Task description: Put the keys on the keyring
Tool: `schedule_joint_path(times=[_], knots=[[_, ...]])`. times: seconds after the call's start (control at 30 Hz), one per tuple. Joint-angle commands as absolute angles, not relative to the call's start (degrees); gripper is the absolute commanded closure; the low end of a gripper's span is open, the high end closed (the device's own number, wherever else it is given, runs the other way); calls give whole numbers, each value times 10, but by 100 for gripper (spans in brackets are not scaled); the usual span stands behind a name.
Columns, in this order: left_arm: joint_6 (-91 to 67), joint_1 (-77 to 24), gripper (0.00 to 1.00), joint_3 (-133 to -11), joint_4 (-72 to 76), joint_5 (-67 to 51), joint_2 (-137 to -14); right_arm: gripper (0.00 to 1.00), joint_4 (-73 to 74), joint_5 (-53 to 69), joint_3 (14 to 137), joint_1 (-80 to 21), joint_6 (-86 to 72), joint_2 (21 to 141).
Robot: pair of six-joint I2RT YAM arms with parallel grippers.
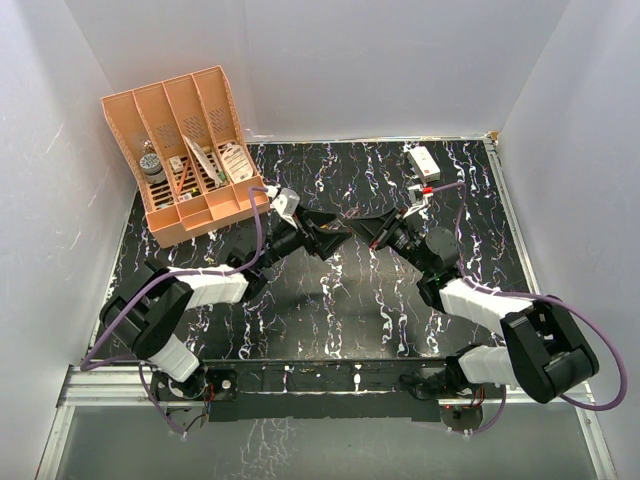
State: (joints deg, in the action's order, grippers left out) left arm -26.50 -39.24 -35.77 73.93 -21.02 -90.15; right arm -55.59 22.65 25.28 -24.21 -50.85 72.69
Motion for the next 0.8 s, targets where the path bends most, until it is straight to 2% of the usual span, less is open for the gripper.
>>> schedule_joint_path(times=[0.0,0.23,0.4,0.63,0.77], knots=[[-237,-397,19,-360,719,-213,-858,100,-591,220,268,-239,-452,698],[-207,-397,17,-328,645,-118,-774,100,-510,209,290,-239,-375,660],[-195,-396,19,-328,593,-54,-724,100,-492,194,293,-239,-355,637],[-195,-396,26,-362,534,-33,-717,100,-485,179,298,-238,-359,619],[-198,-396,26,-376,516,-33,-724,100,-465,156,310,-239,-384,613]])
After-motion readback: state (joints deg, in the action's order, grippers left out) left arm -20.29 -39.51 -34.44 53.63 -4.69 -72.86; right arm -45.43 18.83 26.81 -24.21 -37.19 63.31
